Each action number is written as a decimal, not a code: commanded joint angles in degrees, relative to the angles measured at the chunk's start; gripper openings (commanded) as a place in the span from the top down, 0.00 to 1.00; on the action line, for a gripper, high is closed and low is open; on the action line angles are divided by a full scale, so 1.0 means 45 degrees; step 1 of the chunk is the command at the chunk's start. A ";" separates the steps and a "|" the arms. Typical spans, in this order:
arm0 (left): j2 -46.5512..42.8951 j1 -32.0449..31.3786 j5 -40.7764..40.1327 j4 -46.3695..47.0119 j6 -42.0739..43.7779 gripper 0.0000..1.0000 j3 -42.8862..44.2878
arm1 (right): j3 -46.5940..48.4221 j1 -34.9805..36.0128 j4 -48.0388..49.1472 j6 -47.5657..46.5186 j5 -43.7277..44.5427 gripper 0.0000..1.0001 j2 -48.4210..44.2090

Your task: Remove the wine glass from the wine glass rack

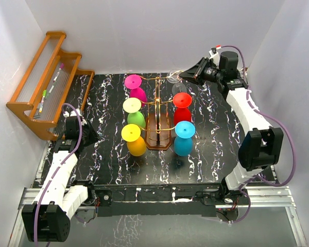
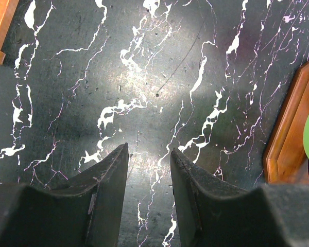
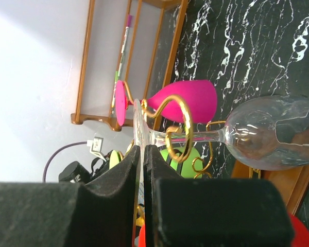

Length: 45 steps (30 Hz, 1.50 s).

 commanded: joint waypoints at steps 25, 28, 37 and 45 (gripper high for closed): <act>0.0153 -0.0038 -0.0143 0.0246 0.0466 0.58 0.2000 | -0.0783 -0.0036 -0.2040 -0.1919 0.2892 0.93 -0.3899; 0.0597 -0.0043 -0.0217 -0.0019 0.0640 0.53 0.3582 | -0.0271 -0.0029 -0.2637 -0.2267 0.3355 0.93 -0.4022; 0.2153 -0.0037 0.0210 -0.1133 0.0968 0.47 0.8925 | 0.1291 -0.0025 -0.3941 -0.3278 0.4829 0.93 -0.4077; 0.3249 -0.0039 0.4553 0.1462 -0.0722 0.47 1.0956 | 0.4091 -0.0019 -0.5226 -0.4283 0.4890 0.93 -0.3367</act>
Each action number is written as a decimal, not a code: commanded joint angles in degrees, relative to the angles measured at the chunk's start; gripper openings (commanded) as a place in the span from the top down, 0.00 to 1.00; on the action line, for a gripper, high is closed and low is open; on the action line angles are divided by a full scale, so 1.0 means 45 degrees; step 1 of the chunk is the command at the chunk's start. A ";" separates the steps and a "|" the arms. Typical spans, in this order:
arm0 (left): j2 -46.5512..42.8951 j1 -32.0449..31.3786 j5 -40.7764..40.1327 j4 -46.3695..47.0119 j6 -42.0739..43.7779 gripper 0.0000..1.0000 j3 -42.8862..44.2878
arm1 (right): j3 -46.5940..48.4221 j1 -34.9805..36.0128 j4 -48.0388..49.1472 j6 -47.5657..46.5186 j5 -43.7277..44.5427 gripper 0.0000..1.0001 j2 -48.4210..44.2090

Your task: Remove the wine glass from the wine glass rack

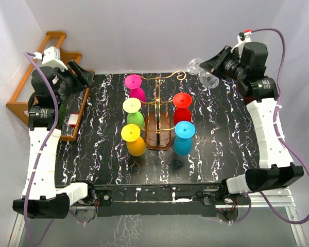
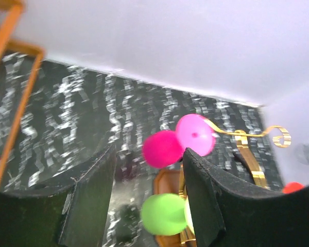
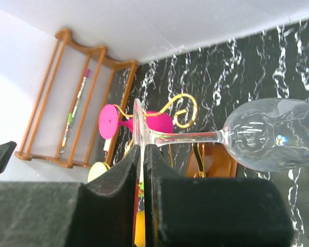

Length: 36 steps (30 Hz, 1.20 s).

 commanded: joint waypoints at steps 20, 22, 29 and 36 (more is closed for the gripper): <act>0.5081 -0.4163 1.1858 1.1993 -0.8673 0.42 0.3744 | 0.6436 0.2035 -0.0408 -0.2311 -0.4232 0.93 0.2249; 0.5207 -0.4467 1.1972 1.1974 -0.8633 0.42 0.3790 | 0.6460 0.2141 -0.0407 -0.2330 -0.4233 0.93 0.2279; 0.5065 -0.4925 1.1576 0.9429 -0.6681 0.42 0.4027 | 0.6465 0.2410 -0.0444 -0.2428 -0.4117 0.93 0.2105; 0.5086 -0.5015 1.0843 0.7400 -0.5266 0.43 0.4094 | 0.6295 0.2527 -0.0424 -0.2409 -0.4377 0.93 0.1766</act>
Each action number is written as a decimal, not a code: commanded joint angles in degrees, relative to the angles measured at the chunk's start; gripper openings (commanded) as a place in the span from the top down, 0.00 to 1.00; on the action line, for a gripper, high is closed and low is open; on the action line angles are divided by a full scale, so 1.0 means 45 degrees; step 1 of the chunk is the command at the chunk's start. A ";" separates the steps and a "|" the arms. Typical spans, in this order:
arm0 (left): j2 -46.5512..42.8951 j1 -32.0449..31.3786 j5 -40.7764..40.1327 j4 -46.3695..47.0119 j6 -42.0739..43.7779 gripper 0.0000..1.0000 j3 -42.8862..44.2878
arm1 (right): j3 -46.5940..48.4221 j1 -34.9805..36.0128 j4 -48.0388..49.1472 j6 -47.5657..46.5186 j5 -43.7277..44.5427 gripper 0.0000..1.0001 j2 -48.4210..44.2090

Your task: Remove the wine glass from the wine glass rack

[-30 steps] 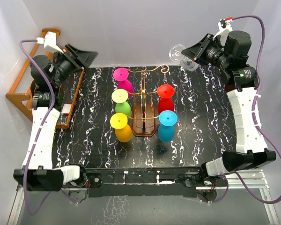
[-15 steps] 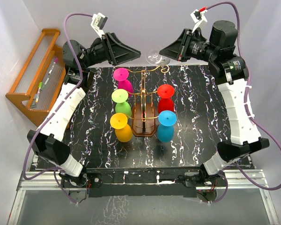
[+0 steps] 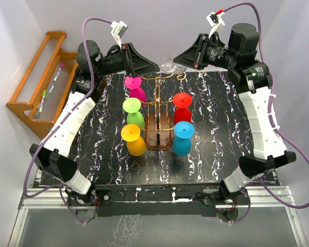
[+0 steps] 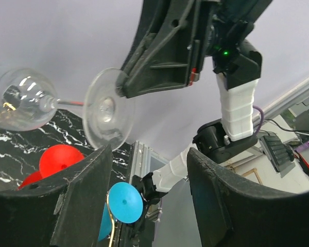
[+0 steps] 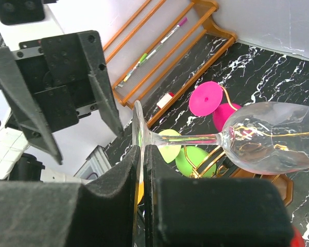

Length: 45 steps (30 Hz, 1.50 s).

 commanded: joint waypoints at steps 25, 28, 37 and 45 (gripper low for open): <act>0.1006 -0.1529 0.0006 0.0470 -0.0024 0.49 0.1017 | -0.0213 0.0300 0.1265 0.0021 -0.0450 0.93 -0.1189; 0.0970 -0.1655 0.0255 0.0298 0.0164 0.72 0.1049 | -0.0232 0.0318 0.1229 0.0003 -0.0378 0.93 -0.1166; -0.0102 -0.1658 -0.0015 -0.0254 0.1549 1.00 0.0283 | -0.0510 0.0319 0.1252 -0.0071 -0.0331 0.93 -0.1322; -0.1332 -0.1660 0.1621 0.3375 0.0255 1.00 -0.1432 | -0.1859 0.0318 0.2035 -0.0140 -0.0082 0.45 -0.2398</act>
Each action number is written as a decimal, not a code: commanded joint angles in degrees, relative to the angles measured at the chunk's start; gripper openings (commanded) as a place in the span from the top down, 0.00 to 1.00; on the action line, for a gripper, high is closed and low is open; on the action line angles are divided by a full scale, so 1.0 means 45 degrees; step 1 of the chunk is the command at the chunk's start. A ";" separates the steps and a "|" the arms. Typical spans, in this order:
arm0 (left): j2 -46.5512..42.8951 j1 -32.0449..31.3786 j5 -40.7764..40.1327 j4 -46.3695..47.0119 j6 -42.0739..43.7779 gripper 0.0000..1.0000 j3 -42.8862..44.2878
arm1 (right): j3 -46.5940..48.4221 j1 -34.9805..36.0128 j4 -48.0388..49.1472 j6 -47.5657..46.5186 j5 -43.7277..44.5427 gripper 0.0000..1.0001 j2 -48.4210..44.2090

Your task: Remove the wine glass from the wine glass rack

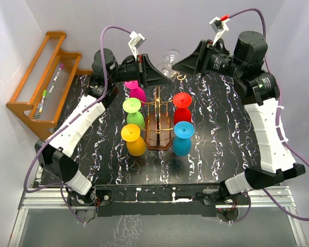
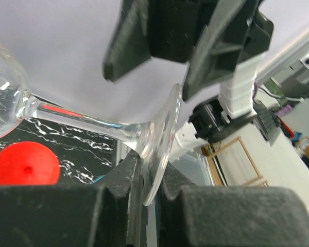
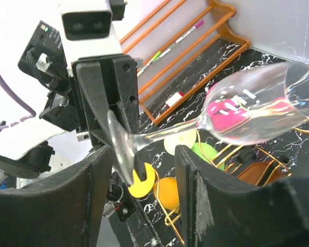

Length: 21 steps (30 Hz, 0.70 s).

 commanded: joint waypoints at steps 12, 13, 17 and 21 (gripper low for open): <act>-0.5297 -0.0069 0.2962 0.6117 -0.2583 1.00 -0.3317 | -0.0306 -0.0030 0.2307 0.0367 -0.0410 0.40 -0.0837; -0.5590 -0.0066 0.3040 0.6126 -0.2643 1.00 -0.3469 | -0.0271 -0.0030 0.2435 0.0422 -0.0466 0.40 -0.0805; -0.6558 -0.0075 0.3070 0.5462 -0.2297 1.00 -0.3691 | -0.0377 -0.0032 0.3340 0.1024 -0.1267 0.40 -0.0754; -0.6981 -0.0097 0.2999 0.5530 -0.2444 1.00 -0.3788 | -0.1545 -0.0030 0.5730 0.2333 -0.3038 0.40 -0.0955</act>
